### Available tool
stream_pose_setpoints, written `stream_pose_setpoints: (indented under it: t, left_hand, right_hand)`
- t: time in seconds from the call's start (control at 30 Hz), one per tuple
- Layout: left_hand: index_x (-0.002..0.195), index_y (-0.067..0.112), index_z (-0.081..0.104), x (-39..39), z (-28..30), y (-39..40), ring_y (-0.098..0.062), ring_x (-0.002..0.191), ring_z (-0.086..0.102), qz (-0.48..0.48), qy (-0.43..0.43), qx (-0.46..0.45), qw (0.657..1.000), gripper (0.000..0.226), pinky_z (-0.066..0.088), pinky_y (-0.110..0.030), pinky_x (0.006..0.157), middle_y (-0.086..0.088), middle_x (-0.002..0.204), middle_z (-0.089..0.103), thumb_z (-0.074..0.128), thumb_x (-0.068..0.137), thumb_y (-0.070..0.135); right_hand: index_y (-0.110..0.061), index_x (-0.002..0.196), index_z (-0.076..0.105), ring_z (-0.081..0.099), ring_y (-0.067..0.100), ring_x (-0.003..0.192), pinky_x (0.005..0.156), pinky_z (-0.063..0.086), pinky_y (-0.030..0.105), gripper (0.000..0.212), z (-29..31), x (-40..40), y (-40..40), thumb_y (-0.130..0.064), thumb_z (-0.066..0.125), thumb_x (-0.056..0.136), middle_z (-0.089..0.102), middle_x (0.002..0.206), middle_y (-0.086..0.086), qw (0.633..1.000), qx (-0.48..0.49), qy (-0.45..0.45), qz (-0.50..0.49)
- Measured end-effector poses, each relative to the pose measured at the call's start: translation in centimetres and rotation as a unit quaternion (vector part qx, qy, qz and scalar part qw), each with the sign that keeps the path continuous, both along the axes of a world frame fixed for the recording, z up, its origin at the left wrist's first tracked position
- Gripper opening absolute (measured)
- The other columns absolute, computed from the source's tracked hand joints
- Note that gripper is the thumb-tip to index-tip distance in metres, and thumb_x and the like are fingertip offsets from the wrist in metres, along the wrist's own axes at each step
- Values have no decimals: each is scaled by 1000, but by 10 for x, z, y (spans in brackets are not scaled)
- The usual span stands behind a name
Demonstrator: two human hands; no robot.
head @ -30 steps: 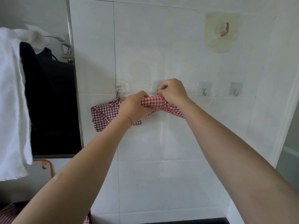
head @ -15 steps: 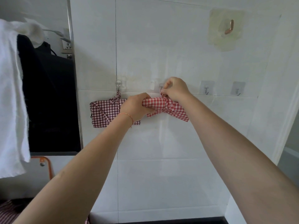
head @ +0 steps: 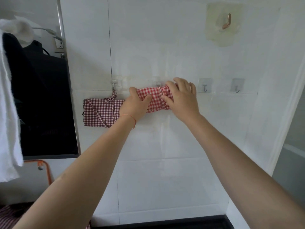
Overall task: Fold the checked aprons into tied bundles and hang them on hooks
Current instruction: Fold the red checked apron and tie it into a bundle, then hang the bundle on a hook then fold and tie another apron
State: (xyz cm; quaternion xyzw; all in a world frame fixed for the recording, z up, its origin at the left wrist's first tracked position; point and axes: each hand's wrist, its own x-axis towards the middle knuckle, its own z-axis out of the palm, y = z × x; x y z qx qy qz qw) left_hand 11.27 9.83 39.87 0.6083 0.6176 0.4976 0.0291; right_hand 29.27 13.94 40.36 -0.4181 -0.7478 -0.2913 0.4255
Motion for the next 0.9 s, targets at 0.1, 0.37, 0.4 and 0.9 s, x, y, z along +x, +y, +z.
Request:
stream_pose_setpoints:
  t: [0.1,0.37,0.4,0.9]
  left_hand:
    - [140,21,37,4,-4,4,-32,103,59,93,146,102,980,49,54,-42,78,-11,117,60,52,98,43]
    - [155,24,23,1,-42,30,-29,149,23,124,338,145,922,61,31,-53,112,2,158,30,46,100,15]
    - [155,24,22,2,-43,29,-29,149,22,125,341,139,921,61,28,-55,114,2,158,30,45,100,16]
    - [86,8,59,12,-74,-24,-22,71,48,105,218,367,898,16,37,-33,63,-5,81,56,57,81,23]
  right_hand:
    - [-20,136,56,52,28,123,108,31,46,45,-9,-3,7,-43,52,97,59,128,4,1000,-3,-20,-7]
    - [-14,156,26,25,30,148,119,22,53,64,-39,-1,20,-45,35,101,32,158,8,995,-66,-59,-46]
    - [-15,157,24,22,29,150,120,20,53,64,-40,-1,19,-45,37,101,30,159,7,995,-71,-58,-43]
    - [-3,97,67,55,29,92,82,42,41,27,-61,-6,-31,-13,57,74,61,95,13,968,195,126,98]
